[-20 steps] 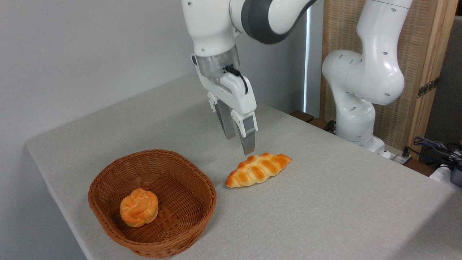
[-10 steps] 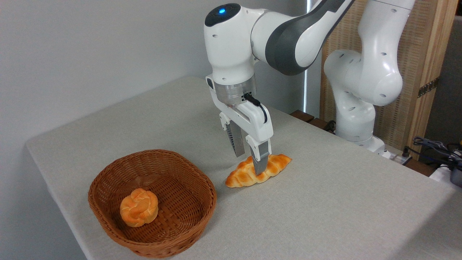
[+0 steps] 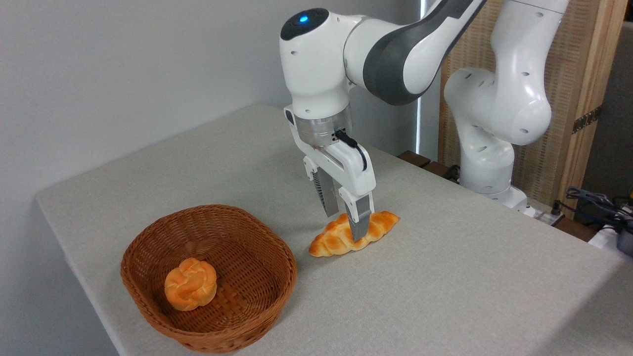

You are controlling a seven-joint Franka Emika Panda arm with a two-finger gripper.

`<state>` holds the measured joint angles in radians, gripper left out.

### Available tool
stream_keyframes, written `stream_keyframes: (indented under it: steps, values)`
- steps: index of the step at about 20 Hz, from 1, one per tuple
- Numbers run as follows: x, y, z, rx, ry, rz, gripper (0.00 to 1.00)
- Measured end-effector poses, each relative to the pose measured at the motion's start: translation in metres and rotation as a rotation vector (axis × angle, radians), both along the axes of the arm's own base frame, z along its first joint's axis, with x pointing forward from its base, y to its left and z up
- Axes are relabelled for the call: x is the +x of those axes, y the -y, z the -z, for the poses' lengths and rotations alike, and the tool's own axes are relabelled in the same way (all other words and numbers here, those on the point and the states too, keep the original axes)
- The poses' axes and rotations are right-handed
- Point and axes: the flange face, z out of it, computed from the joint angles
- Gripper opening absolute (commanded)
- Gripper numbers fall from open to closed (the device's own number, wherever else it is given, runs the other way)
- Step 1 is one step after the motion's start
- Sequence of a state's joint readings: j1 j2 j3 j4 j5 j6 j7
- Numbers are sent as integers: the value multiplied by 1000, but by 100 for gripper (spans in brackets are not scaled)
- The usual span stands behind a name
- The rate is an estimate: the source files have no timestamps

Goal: Put bread into the basket
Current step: 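Close the gripper around the middle of the braided roll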

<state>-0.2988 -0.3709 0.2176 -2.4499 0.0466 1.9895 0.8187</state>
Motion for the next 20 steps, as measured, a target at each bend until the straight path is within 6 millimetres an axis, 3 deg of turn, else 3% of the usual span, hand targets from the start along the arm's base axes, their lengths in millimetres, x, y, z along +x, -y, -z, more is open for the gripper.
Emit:
stream_keyframes:
  steps: [16,17,20]
  values:
    - [-12,0,27,34,-26,26,100]
    - [-12,0,28,34,-27,27,99]
    - [-13,0,29,34,-28,27,81]
